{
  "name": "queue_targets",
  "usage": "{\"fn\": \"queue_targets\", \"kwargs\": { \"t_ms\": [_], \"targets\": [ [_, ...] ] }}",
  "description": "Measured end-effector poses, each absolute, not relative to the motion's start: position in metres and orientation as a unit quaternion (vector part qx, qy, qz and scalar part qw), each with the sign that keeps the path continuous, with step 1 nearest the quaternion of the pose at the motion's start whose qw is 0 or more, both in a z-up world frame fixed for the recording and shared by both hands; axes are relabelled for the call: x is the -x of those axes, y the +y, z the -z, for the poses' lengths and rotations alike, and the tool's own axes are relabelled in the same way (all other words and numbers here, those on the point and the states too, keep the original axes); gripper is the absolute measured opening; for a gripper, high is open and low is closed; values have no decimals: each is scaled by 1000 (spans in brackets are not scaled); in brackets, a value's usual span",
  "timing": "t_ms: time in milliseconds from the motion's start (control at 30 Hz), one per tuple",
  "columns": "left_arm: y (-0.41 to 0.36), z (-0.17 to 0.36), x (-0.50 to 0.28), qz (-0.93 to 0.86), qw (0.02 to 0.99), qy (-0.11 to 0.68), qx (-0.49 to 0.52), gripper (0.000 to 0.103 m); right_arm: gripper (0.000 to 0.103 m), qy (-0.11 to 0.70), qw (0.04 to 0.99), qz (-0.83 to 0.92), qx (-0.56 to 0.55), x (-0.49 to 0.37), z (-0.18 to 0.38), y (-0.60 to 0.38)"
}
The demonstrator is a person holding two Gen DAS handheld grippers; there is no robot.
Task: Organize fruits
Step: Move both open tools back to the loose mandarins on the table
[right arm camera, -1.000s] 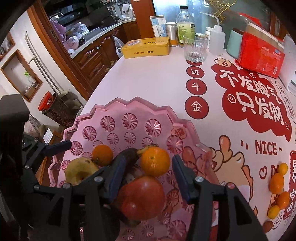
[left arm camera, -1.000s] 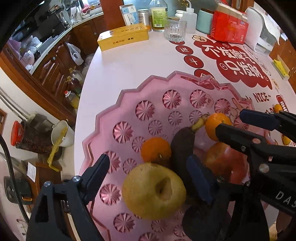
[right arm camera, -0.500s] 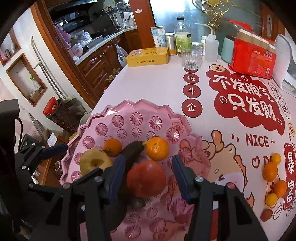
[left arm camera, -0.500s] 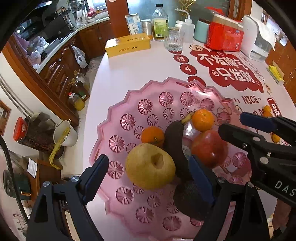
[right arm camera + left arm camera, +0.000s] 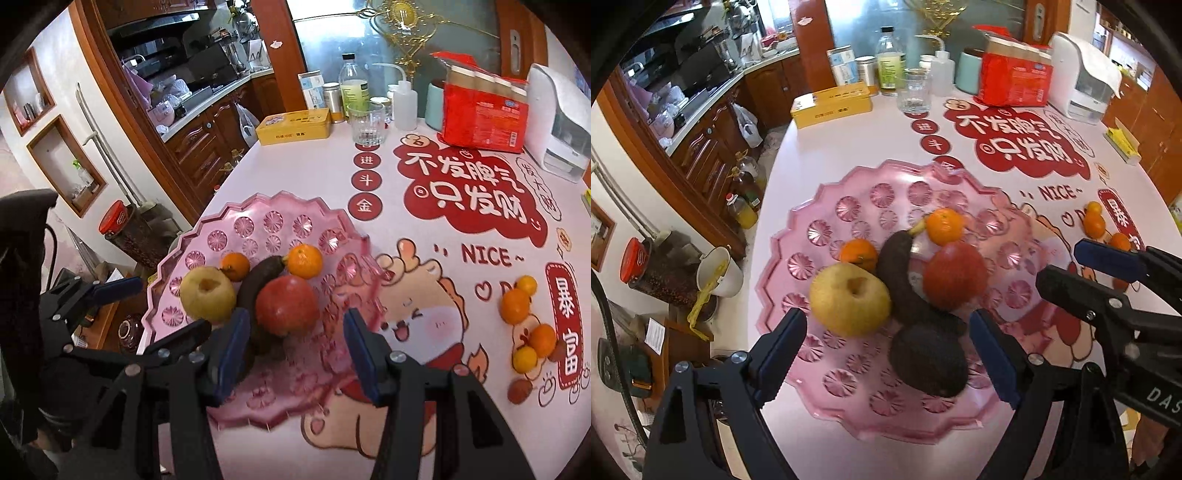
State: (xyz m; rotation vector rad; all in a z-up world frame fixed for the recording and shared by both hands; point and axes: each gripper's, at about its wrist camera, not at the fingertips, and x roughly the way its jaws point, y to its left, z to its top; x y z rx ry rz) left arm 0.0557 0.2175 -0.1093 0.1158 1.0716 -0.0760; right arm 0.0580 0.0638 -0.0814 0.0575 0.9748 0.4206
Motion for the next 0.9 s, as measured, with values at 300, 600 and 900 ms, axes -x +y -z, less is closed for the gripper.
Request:
{"fn": "queue_targets", "kwargs": {
  "t_ms": [300, 600, 900],
  "targets": [
    [152, 100, -42, 53, 857, 508, -65, 89, 54, 464, 864, -188, -45, -36, 75, -1],
    [60, 93, -41, 74, 858, 503, -70, 89, 54, 464, 871, -152, -52, -31, 69, -97],
    [-21, 106, -57, 77, 859, 502, -71, 89, 54, 472, 872, -125, -45, -49, 84, -190]
  ]
}}
